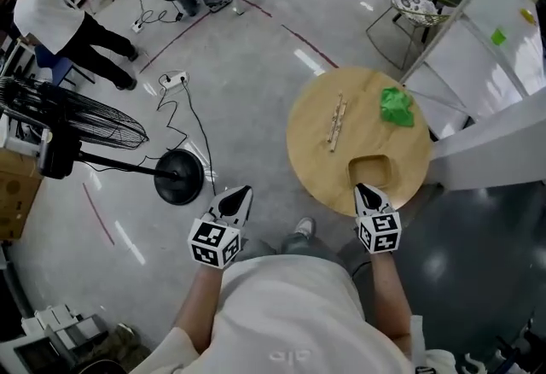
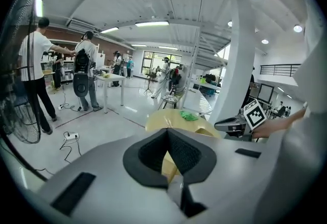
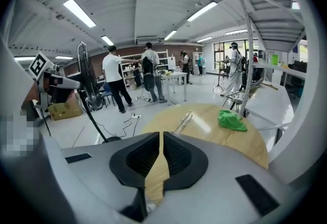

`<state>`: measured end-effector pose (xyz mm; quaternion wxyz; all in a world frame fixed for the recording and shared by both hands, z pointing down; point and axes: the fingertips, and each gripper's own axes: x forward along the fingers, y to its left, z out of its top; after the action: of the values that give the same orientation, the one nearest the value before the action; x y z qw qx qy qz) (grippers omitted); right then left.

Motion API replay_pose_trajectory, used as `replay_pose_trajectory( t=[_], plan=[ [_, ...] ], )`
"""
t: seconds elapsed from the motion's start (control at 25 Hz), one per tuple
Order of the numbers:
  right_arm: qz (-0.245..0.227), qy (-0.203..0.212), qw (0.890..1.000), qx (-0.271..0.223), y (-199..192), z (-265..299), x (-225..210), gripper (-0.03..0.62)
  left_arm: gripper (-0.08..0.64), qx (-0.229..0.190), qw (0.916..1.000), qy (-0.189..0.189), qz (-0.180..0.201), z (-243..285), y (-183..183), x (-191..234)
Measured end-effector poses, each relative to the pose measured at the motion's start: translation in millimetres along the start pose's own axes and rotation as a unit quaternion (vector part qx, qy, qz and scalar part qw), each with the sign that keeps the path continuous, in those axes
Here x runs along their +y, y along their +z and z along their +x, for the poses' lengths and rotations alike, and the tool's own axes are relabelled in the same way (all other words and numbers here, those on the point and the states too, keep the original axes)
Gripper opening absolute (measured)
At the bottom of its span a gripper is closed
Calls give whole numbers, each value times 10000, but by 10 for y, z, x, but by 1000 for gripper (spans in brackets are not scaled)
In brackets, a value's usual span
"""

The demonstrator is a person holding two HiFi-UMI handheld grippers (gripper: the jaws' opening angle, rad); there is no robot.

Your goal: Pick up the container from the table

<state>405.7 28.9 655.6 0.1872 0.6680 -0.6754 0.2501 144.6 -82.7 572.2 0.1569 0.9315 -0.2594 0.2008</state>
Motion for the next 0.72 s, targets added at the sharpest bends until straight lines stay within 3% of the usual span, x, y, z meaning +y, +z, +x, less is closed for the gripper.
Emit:
replay_pose_trajectory(
  t=[0.28,0.48,0.72],
  plan=[
    [-288,105,9964,796,-358,432,-227,131,15,156,9995,214,-158,23,-81,96],
    [-667,76,9858,1542,-692,803,-174,211,15,170,9986,422,-262,-134,-130,362],
    [-994,-69,9695,2240,-1041,1138,-129,214,15,138,9960,764,-434,-401,-206,790]
  ],
)
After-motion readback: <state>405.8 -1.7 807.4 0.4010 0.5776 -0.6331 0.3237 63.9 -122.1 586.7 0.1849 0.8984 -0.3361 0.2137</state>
